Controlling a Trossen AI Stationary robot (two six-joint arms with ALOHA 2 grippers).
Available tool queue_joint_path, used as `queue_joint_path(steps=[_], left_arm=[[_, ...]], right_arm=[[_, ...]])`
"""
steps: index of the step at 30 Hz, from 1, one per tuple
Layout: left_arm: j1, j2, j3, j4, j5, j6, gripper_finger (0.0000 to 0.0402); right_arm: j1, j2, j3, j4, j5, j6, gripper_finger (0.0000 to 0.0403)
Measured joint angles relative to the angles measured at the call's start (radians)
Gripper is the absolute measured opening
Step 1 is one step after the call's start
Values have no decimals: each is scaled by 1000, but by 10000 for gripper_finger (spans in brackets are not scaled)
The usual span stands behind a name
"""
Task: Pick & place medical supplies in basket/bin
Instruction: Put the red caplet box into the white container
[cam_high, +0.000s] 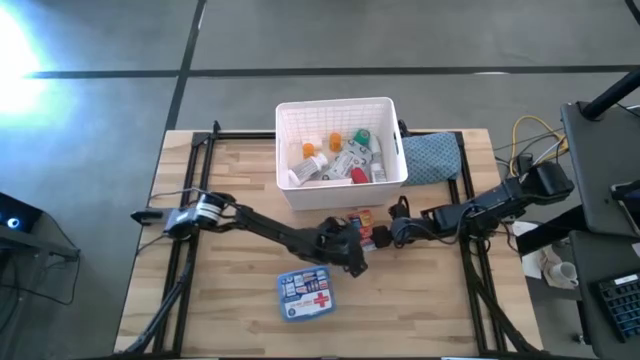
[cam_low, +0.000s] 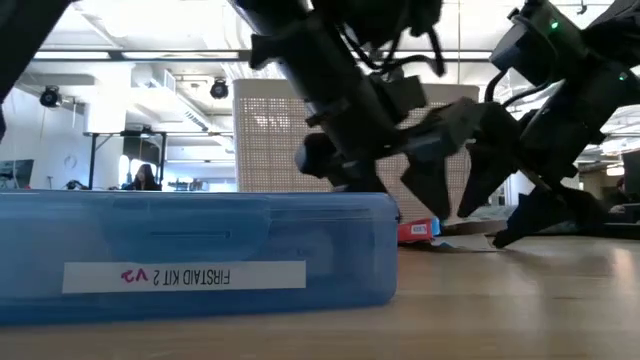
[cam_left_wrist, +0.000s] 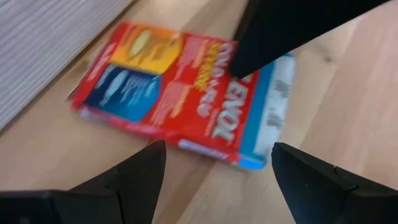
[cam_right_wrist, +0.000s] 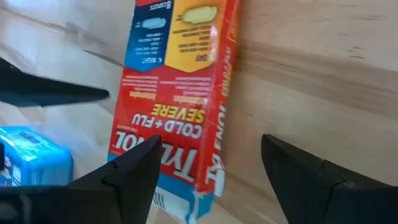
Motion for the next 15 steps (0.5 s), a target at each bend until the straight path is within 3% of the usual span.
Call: queue_joint_path(steps=[7, 15], left_arm=[[1, 71, 117, -1, -1, 112, 271], [6, 71, 115, -16, -2, 114, 271]], right_arm=[[-21, 30, 6, 43, -11, -33, 256], [-61, 27, 5, 63, -27, -80, 216]])
